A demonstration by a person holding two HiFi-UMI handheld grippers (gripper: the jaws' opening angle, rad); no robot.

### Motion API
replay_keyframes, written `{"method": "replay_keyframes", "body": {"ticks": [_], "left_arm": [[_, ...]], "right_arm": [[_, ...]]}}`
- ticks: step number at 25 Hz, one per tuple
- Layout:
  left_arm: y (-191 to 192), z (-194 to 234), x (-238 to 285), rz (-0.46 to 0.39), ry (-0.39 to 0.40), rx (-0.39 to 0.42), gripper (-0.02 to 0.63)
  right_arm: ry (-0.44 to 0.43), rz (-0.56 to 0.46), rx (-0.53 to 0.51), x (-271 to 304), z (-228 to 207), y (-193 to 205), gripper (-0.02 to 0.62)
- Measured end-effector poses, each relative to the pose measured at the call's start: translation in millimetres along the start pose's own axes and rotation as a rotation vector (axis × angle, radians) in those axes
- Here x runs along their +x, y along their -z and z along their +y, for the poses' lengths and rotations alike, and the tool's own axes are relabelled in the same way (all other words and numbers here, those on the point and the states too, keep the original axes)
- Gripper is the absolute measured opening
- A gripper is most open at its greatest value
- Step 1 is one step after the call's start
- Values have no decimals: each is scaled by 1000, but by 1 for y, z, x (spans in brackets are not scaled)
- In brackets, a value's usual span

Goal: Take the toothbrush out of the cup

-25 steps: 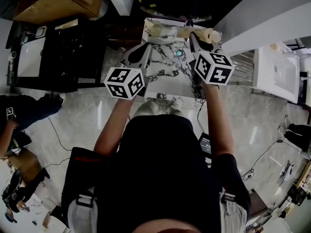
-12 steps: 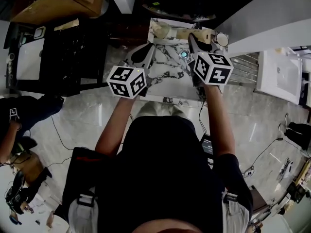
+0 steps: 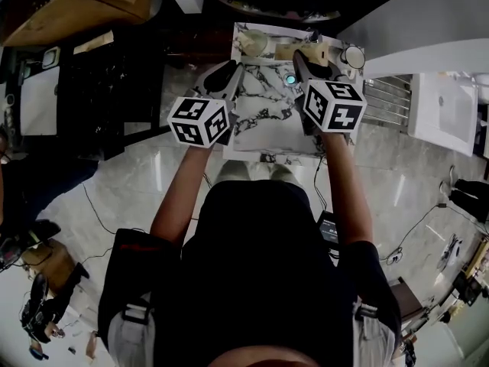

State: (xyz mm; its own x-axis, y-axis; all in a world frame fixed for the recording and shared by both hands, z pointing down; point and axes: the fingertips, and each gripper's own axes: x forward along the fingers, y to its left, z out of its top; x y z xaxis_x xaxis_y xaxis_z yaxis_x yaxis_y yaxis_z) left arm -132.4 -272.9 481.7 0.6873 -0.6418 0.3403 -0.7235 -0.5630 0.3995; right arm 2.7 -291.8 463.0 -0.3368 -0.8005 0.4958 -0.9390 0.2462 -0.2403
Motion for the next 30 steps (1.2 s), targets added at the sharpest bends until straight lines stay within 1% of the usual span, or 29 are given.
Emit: {"method": "replay_keyframes", "body": {"ticks": [2, 3, 9, 17, 22, 30], "left_arm": [[3, 7, 7, 11, 2, -16, 89], [4, 10, 11, 15, 5, -23, 95], [13, 28, 31, 34, 13, -37, 109], [26, 39, 59, 86, 13, -18, 144], [36, 46, 76, 112, -16, -20, 172], [42, 51, 93, 136, -26, -26, 172]], "right_arm": [[3, 12, 7, 4, -2, 3, 64], [5, 18, 9, 7, -4, 4, 64], [10, 51, 16, 20, -9, 11, 64], [11, 82, 29, 26, -13, 22, 66], [12, 92, 38, 27, -18, 24, 66], [6, 96, 54, 26, -20, 26, 66]]}}
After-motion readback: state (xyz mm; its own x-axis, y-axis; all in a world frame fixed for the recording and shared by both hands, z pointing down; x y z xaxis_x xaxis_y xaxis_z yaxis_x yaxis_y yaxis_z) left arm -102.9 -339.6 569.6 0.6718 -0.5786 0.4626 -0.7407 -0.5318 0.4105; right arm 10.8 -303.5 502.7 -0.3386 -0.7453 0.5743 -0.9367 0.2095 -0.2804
